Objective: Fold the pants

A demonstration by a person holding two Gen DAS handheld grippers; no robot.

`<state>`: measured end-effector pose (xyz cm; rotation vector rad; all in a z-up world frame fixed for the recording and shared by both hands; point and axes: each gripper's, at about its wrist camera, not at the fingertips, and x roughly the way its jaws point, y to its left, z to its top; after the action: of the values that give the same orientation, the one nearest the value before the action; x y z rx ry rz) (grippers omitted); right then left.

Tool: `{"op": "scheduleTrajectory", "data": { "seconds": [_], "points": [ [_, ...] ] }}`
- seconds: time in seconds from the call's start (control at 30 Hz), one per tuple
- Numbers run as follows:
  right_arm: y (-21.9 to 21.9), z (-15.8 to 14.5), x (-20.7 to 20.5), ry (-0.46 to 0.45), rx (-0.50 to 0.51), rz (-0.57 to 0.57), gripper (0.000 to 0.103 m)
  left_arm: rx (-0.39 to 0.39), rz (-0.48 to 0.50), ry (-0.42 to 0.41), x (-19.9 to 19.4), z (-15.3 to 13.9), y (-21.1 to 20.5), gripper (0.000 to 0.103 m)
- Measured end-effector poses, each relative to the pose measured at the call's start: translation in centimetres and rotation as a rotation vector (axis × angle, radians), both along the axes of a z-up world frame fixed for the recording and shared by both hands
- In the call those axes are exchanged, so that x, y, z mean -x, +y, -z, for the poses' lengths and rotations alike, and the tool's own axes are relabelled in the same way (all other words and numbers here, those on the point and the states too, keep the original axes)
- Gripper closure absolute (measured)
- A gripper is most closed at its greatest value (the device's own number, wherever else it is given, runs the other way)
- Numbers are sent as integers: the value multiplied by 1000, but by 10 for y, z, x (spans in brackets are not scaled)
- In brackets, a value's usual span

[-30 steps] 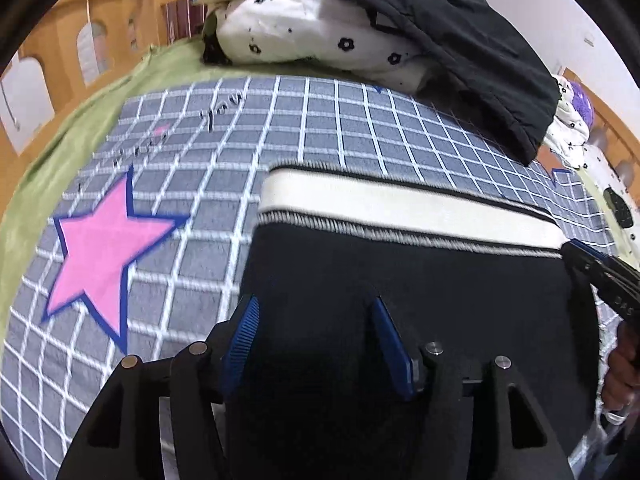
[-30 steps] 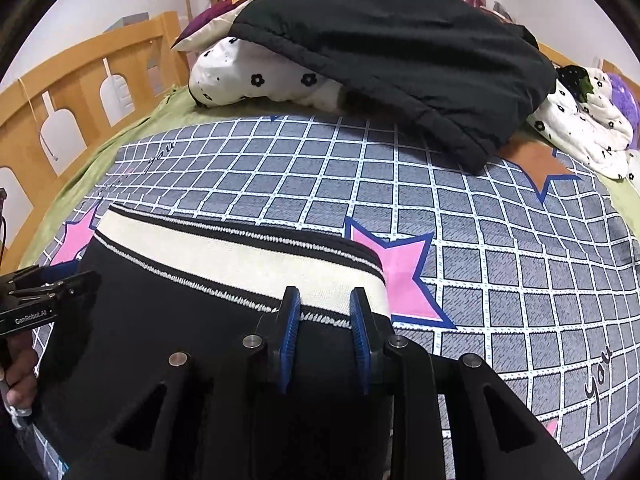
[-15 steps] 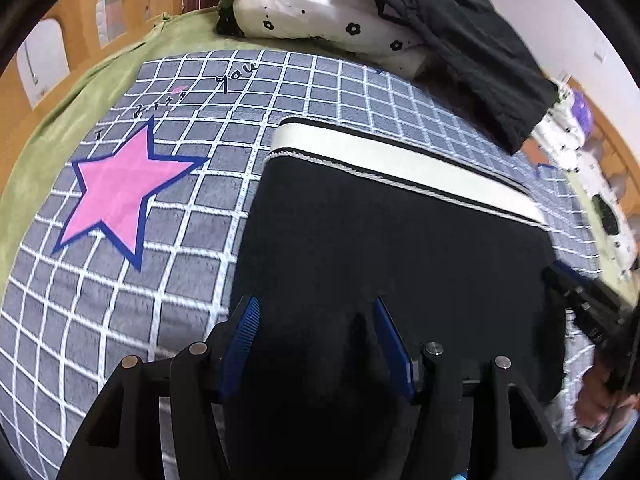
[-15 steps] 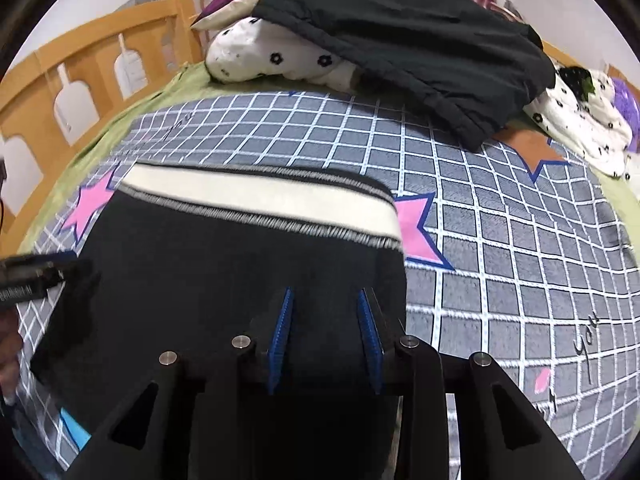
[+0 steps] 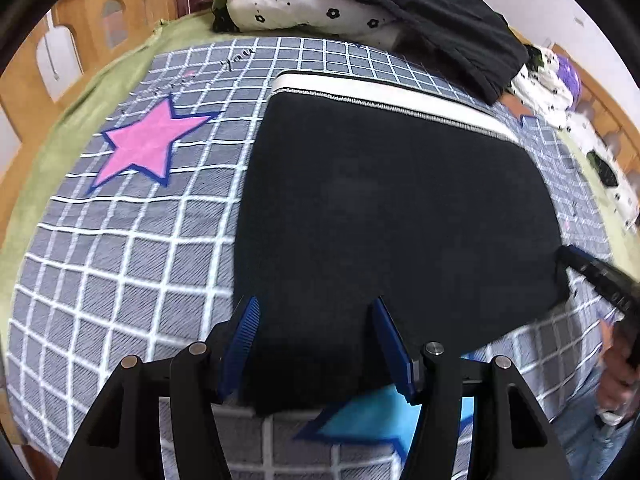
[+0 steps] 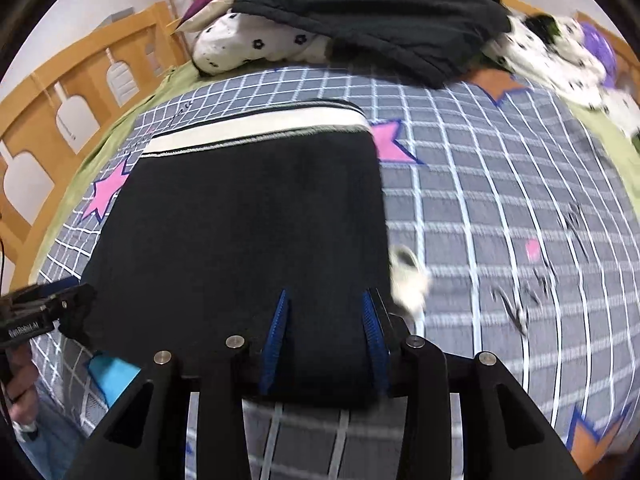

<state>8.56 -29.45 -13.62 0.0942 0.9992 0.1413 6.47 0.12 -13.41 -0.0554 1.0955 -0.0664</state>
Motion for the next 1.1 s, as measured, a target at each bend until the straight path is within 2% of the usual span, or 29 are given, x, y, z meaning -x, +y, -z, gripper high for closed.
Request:
{"op": "scheduleTrajectory", "data": {
  "seconds": [0.07, 0.17, 0.37, 0.43, 0.57, 0.77, 0.8, 0.83, 0.9, 1.1],
  "points": [
    [-3, -3, 11, -9, 4, 15, 65, -7, 3, -21, 12, -3, 0, 46],
    [-3, -14, 29, -56, 19, 21, 64, 26, -2, -56, 28, -10, 3, 46],
    [-4, -35, 62, -152, 27, 32, 47, 32, -20, -180, 57, -28, 4, 42],
    [-3, -40, 69, -173, 20, 30, 35, 27, -19, -214, 65, -33, 3, 41],
    [-2, -47, 84, -207, 28, 42, 31, -18, -19, -287, 78, -41, -1, 38],
    [2, -48, 91, -204, 35, 36, 31, -35, -27, -306, 90, -44, -5, 37],
    [2, -48, 93, -212, 36, 36, 26, -46, -31, -310, 91, -44, -5, 37],
    [2, -49, 95, -219, 35, 36, 16, -49, -31, -312, 93, -44, -5, 36],
    [-1, -51, 100, -247, 32, 43, 8, -47, -40, -315, 95, -45, -4, 35],
    [0, -54, 104, -276, 52, 48, 5, -41, -59, -343, 100, -48, -2, 31]
  ]
}}
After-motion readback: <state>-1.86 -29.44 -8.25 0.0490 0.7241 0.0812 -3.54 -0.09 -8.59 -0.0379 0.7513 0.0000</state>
